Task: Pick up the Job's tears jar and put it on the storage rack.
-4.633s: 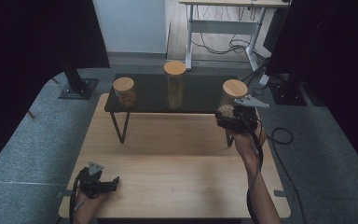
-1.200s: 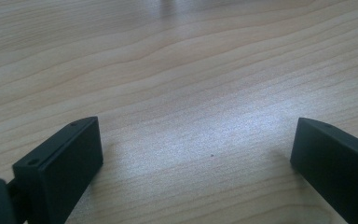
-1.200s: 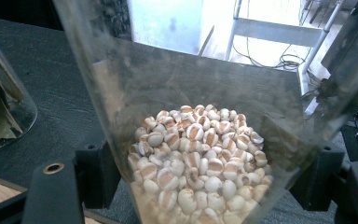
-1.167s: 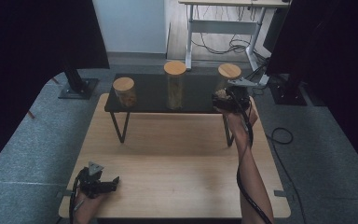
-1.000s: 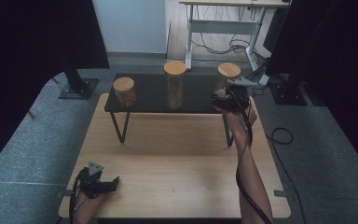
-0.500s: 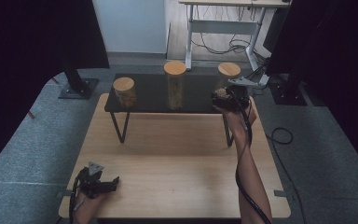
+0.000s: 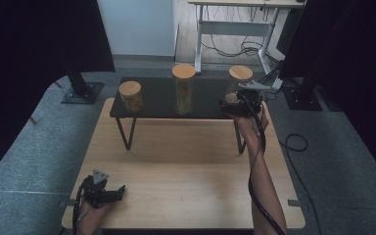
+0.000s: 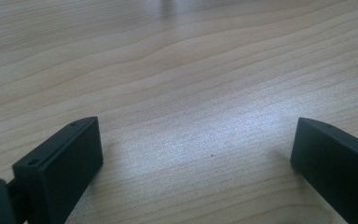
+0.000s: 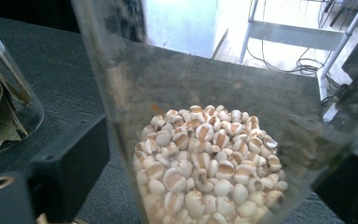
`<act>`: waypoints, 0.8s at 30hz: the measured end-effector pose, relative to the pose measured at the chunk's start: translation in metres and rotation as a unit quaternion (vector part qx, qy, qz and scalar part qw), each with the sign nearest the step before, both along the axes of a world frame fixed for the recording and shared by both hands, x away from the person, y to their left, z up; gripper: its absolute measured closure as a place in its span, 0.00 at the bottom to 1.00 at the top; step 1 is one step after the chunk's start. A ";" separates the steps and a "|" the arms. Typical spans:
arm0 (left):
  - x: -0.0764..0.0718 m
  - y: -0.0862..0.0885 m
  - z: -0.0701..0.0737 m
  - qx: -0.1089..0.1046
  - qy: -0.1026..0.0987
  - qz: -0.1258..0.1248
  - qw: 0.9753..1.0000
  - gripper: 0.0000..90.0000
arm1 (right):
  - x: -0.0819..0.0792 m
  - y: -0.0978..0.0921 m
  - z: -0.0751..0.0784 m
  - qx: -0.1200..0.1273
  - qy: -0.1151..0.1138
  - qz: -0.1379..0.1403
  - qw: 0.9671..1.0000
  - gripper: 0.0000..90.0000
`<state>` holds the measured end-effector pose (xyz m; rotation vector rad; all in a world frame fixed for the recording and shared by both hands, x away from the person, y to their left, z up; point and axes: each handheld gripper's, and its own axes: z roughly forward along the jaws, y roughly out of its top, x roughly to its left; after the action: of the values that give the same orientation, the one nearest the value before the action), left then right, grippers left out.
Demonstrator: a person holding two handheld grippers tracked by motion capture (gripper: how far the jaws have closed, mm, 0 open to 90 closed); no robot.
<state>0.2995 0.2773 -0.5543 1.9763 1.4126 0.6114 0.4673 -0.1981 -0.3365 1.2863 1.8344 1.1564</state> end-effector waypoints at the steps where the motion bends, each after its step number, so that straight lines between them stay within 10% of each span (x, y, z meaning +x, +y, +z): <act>1: 0.000 0.000 0.000 0.000 0.000 0.000 1.000 0.02 | 0.000 0.000 0.000 0.000 0.002 -0.001 1.000 0.03; 24: 0.000 0.000 0.000 0.000 0.000 0.000 1.000 0.02 | -0.014 0.001 0.006 -0.018 -0.015 0.011 1.000 0.00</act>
<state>0.2995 0.2773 -0.5542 1.9771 1.4121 0.6119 0.4533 -0.1976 -0.3304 1.2245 1.8435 1.1431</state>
